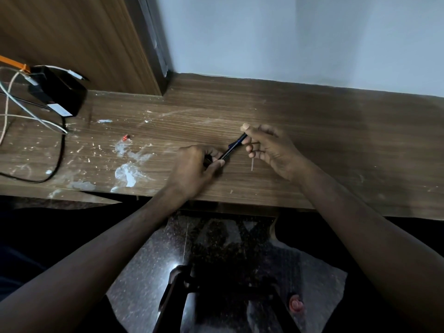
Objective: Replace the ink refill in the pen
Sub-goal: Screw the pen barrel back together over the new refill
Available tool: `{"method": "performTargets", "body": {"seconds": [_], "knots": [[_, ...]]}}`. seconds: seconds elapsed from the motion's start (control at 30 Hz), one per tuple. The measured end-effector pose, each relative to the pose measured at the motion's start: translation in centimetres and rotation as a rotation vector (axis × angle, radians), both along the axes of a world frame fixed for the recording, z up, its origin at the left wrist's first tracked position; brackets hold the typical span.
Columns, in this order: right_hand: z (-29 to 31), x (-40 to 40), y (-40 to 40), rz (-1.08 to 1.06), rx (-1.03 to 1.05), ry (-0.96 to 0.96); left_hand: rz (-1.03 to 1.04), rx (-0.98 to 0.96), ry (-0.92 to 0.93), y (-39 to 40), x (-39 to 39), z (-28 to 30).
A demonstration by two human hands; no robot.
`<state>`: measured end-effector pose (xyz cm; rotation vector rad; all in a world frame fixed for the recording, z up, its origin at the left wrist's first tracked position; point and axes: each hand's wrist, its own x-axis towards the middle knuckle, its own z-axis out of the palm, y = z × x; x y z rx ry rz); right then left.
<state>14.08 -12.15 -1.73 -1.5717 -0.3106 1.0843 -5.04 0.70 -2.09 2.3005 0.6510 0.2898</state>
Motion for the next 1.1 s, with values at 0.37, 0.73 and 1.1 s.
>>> {"method": "performTargets", "body": {"seconds": [0.37, 0.73, 1.1], "knots": [[0.19, -0.14, 0.12, -0.026, 0.000, 0.007, 0.037, -0.014, -0.002, 0.15, 0.05, -0.41], [-0.04, -0.11, 0.07, -0.069, 0.023, -0.006, 0.026, -0.017, -0.006, 0.25, 0.08, -0.41], [-0.19, 0.04, 0.20, -0.077, 0.040, 0.053, 0.008, -0.023, 0.021, 0.38, 0.08, -0.59]]}}
